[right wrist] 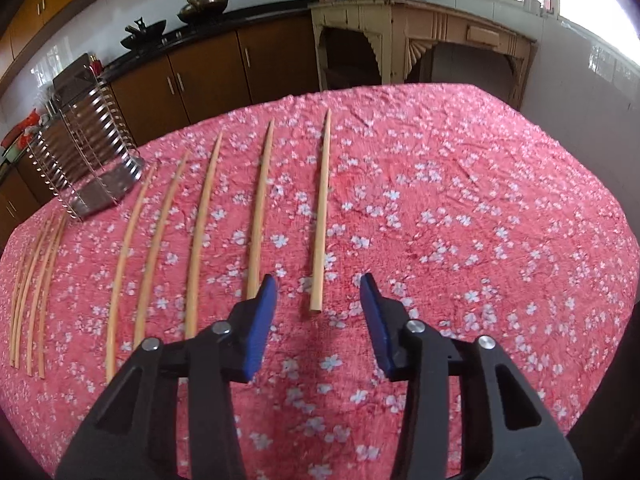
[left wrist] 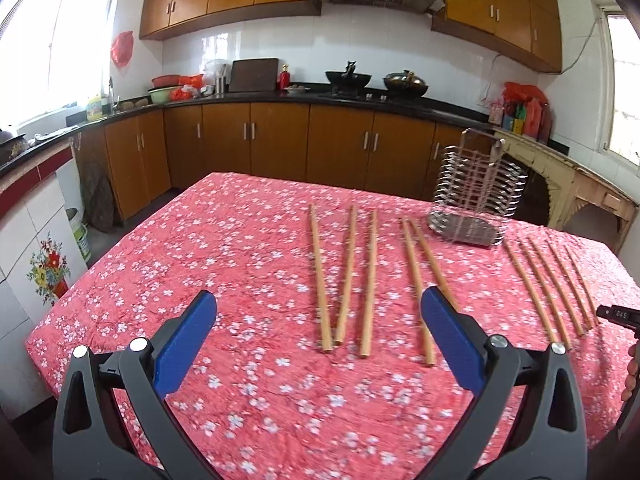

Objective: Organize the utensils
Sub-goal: 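Lower the right tool onto a wooden chopstick and close its fingers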

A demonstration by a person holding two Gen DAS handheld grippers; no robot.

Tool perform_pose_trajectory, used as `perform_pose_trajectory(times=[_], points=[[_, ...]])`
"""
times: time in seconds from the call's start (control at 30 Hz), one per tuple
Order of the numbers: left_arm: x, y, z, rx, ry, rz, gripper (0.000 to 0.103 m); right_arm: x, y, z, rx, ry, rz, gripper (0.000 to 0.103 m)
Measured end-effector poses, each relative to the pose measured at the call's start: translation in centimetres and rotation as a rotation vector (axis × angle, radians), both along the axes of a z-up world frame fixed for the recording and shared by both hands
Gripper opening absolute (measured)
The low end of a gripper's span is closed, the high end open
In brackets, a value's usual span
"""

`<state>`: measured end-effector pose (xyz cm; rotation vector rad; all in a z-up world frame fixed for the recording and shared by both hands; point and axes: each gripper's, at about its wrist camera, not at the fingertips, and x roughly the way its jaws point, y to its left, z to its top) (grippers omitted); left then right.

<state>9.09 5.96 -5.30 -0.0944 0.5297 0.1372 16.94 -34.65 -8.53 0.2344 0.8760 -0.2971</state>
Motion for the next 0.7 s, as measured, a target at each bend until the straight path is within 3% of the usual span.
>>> perform_pose_trajectory(times=[0.27, 0.33, 0.4, 0.7], points=[[1.6, 1.3, -1.4, 0.014, 0.065, 0.006, 0.093, 1.6, -0.4, -1.3, 0.000, 0.029, -0.011, 0.031], [2.1, 1.8, -1.6, 0.008, 0.086, 0.003, 0.090, 2.2, -0.7, -1.4, -0.006, 0.037, -0.020, 0.024], [2.9, 2.3, -1.9, 0.008, 0.117, -0.004, 0.084, 2.6, -0.8, -1.4, -0.012, 0.037, -0.022, 0.010], [6.4, 2.5, -4.4, -0.045, 0.274, -0.064, 0.052, 2.5, -0.9, -1.5, -0.003, 0.026, -0.024, 0.009]])
